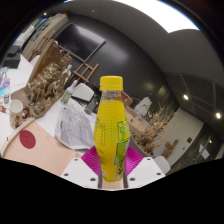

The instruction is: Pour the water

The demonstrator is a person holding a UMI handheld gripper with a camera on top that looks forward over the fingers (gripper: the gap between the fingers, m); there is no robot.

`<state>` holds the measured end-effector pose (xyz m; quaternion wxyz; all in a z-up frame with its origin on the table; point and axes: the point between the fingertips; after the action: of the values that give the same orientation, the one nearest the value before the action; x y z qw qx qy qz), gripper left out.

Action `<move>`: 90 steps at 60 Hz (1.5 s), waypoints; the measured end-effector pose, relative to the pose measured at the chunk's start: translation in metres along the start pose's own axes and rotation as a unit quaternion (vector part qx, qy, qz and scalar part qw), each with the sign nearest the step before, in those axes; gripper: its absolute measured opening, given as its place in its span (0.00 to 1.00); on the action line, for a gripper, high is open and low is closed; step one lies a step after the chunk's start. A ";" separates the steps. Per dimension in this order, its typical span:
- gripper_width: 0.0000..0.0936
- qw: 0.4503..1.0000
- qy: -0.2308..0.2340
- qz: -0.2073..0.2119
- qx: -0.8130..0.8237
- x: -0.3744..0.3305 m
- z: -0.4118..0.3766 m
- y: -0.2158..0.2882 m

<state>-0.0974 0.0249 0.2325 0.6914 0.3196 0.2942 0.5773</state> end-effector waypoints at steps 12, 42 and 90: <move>0.30 0.972 0.039 0.039 -0.227 0.030 -0.098 0.087; 0.30 0.761 0.070 0.089 -0.639 0.073 -0.234 0.114; 0.30 0.935 0.200 -0.022 0.290 0.039 -0.308 0.066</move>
<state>-0.3708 0.1032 0.0911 0.5078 0.3775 0.5884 0.5034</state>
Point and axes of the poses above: the point between the fingertips, and its own axes, seen from behind it with the camera up: z to the right, y up, x forward, the way the camera looks, and after that the axes turned 12 degrees about z, right-handed
